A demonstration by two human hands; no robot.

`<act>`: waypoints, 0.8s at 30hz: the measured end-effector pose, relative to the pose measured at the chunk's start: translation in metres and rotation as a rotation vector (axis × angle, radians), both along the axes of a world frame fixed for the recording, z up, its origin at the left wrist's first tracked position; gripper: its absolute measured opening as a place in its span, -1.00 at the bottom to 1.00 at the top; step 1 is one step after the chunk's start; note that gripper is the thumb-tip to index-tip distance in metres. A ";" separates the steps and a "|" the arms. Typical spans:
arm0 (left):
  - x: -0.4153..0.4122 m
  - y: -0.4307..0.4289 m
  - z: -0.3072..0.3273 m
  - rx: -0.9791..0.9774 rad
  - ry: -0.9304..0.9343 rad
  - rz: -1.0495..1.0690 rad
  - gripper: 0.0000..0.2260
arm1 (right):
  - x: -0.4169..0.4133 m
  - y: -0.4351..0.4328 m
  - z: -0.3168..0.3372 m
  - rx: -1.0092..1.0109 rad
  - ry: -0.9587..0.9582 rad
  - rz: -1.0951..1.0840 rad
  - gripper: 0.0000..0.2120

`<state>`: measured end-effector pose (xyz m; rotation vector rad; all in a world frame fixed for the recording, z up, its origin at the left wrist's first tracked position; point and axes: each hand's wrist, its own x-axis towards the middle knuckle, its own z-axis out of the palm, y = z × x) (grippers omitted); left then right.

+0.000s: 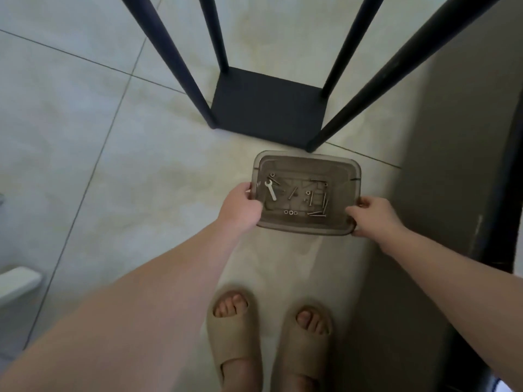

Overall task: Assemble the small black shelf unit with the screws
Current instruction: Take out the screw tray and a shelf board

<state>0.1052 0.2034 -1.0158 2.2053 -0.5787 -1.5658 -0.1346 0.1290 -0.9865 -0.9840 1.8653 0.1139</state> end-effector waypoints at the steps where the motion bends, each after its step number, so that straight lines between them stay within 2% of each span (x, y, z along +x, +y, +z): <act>1: 0.000 -0.002 0.000 -0.006 -0.005 0.003 -0.71 | 0.000 -0.001 0.000 0.003 0.005 -0.007 -0.78; 3: -0.001 -0.001 0.005 0.004 0.010 -0.003 -0.65 | 0.002 0.001 0.006 0.026 -0.001 -0.017 -0.70; 6: -0.003 0.013 0.035 0.080 -0.004 -0.038 -0.35 | 0.002 0.008 0.035 0.050 0.008 0.047 -0.47; 7: -0.004 0.021 0.050 0.100 -0.002 -0.036 -0.31 | 0.000 0.012 0.048 0.050 0.018 0.079 -0.43; 12: -0.010 0.060 0.153 0.150 -0.015 -0.097 -0.35 | -0.004 0.035 0.144 0.073 0.055 0.243 -0.43; 17: -0.017 0.094 0.300 0.182 -0.069 -0.289 -0.41 | 0.006 0.058 0.277 0.044 0.064 0.441 -0.43; 24: -0.027 0.136 0.515 0.038 -0.289 -0.473 -0.40 | 0.015 0.102 0.483 -0.087 0.012 0.719 -0.40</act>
